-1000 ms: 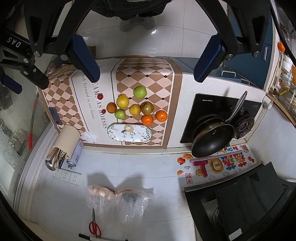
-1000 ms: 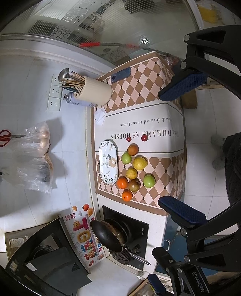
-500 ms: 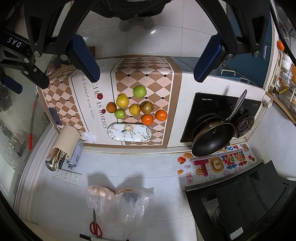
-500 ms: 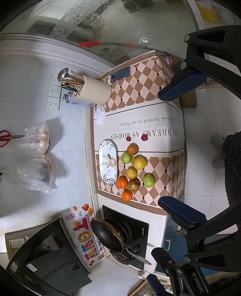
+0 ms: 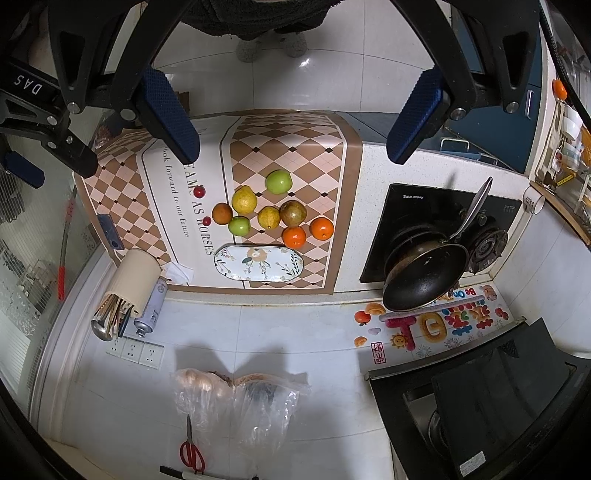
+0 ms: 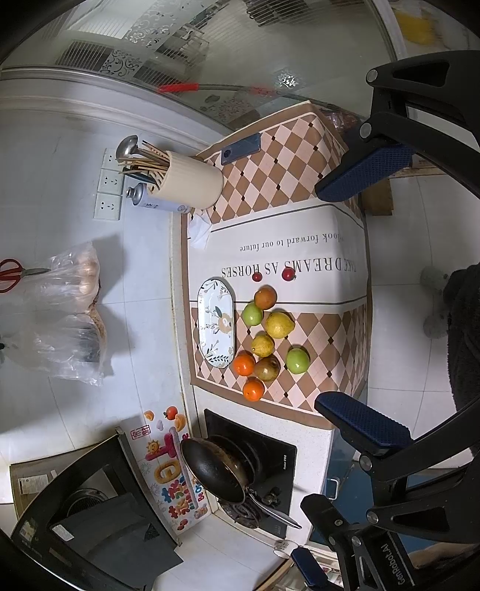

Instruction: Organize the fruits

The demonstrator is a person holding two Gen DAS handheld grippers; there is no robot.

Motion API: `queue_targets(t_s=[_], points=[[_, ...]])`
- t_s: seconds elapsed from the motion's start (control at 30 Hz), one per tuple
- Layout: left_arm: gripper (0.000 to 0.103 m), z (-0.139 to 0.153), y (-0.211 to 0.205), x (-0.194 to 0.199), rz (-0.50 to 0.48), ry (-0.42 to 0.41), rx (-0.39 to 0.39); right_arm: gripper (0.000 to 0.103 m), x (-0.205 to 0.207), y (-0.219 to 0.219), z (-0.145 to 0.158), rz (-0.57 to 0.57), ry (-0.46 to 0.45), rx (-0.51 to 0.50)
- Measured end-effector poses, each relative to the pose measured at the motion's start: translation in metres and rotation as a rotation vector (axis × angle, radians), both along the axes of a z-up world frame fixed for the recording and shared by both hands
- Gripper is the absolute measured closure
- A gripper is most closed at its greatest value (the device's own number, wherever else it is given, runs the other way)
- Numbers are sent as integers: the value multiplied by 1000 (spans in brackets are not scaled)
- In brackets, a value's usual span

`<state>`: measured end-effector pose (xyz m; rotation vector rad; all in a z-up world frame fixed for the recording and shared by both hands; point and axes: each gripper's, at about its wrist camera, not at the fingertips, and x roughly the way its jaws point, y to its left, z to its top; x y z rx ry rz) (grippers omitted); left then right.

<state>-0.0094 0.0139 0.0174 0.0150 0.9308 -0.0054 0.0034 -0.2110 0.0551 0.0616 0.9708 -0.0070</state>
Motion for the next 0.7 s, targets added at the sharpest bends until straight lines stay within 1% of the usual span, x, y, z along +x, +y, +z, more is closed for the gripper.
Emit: queue_targets(t_s=[0.7], points=[[0, 3, 2, 3, -2, -3, 3, 0, 1, -1, 2, -1, 1, 3]])
